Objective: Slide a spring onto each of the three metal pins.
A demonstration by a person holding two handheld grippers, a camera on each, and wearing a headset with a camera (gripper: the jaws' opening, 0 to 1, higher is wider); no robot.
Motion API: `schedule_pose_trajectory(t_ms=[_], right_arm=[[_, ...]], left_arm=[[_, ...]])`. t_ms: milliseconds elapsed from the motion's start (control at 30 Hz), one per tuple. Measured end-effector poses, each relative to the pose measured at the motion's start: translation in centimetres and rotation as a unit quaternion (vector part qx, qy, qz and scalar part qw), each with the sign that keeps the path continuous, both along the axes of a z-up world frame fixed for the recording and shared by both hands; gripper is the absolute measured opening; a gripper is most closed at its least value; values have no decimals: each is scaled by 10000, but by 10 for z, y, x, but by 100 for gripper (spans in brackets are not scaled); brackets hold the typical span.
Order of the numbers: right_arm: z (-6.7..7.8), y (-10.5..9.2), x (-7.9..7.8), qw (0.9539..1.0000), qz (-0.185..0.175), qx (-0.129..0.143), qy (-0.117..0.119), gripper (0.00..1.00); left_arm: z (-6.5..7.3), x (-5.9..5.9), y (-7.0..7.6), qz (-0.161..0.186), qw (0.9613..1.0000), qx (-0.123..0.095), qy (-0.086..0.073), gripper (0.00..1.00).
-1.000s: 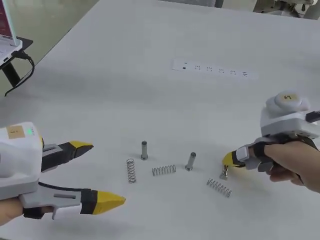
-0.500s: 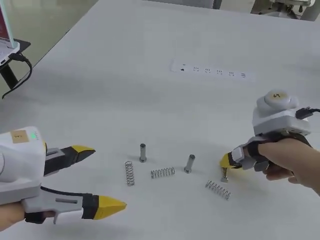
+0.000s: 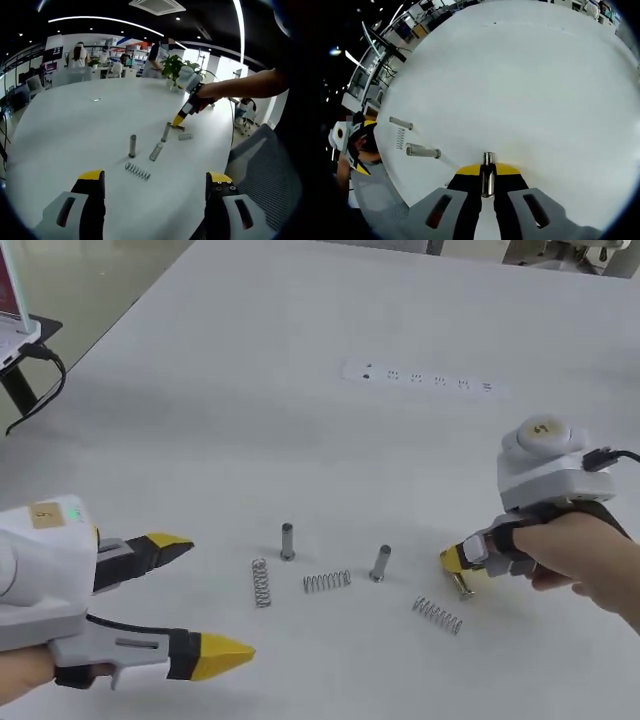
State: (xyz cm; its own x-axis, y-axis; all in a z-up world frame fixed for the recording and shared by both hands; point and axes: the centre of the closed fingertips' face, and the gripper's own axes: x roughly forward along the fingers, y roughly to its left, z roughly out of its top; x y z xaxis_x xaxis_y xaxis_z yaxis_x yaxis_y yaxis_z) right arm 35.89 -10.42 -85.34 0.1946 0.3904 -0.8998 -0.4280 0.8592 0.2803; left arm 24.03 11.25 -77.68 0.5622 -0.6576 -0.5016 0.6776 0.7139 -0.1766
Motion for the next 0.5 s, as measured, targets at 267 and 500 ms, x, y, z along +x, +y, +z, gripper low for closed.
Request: schedule_pose_trajectory(t_ms=[267, 500], right_arm=[[1, -2, -3, 9996, 187, 39, -194, 4], [2, -8, -4, 9994, 153, 186, -265, 4]], left_arm=[[-2, -1, -1, -19, 10000, 40, 22, 78], [-1, 1, 1, 22, 10000, 49, -2, 78]])
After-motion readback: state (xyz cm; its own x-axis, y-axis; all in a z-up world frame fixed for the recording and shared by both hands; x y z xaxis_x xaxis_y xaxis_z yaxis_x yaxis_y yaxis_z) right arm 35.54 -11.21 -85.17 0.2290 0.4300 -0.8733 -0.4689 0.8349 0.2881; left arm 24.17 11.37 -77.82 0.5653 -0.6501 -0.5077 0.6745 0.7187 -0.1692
